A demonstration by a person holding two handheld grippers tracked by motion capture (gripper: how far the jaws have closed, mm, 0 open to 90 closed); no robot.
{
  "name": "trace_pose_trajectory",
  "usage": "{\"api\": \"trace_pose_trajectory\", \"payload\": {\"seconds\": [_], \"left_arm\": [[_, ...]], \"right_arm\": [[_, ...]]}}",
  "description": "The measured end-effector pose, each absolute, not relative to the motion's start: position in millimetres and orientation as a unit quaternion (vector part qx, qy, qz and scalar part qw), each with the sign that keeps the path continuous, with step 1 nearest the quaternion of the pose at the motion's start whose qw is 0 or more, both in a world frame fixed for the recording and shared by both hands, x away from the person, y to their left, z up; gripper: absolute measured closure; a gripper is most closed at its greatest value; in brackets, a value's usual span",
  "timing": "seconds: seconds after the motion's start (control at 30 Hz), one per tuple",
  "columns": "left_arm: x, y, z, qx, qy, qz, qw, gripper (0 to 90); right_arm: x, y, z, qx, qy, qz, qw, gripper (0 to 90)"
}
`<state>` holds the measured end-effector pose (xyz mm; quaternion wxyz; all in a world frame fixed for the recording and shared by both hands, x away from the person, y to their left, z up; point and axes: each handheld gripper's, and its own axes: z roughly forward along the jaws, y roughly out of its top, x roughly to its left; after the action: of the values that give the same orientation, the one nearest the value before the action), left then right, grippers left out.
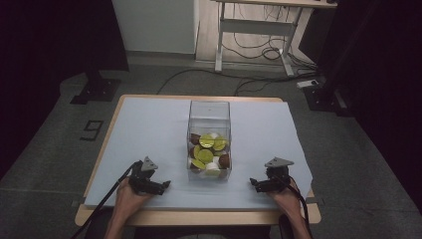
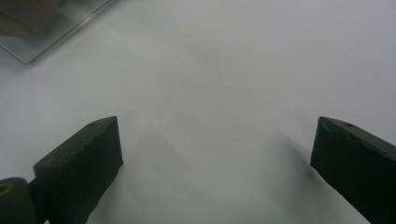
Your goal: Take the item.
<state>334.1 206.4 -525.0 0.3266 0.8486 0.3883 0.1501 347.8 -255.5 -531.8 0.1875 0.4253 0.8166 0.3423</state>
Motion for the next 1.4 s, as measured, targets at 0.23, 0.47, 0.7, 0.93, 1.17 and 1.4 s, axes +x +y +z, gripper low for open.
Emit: {"api": "trace_pose_trajectory", "payload": {"seconds": [0.23, 0.47, 0.7, 0.93, 1.17, 1.4], "left_arm": [[326.6, 204.7, -514.8, 0.838, 0.371, 0.157, 0.369, 14.5], [321.9, 199.8, -508.0, 0.839, 0.349, 0.153, 0.388, 19.4], [318.1, 194.8, -501.6, 0.838, 0.332, 0.136, 0.411, 24.4], [314.0, 189.5, -492.4, 0.836, 0.314, 0.131, 0.43, 32.9], [311.6, 182.9, -484.2, 0.839, 0.294, 0.129, 0.44, 38.4], [311.3, 177.7, -479.2, 0.839, 0.283, 0.125, 0.447, 41.8]], "right_arm": [[339.9, -254.5, -520.9, 0.411, 0.814, 0.367, 0.184, 11.3], [333.8, -249.8, -512.3, 0.396, 0.817, 0.378, 0.181, 17.3], [328.6, -243.5, -505.2, 0.378, 0.823, 0.385, 0.177, 24.3], [325.3, -234.3, -500.7, 0.36, 0.831, 0.393, 0.161, 31.0], [323.3, -227.1, -494.7, 0.347, 0.831, 0.413, 0.136, 36.2], [322.0, -223.3, -490.0, 0.339, 0.832, 0.419, 0.131, 38.5]]}}
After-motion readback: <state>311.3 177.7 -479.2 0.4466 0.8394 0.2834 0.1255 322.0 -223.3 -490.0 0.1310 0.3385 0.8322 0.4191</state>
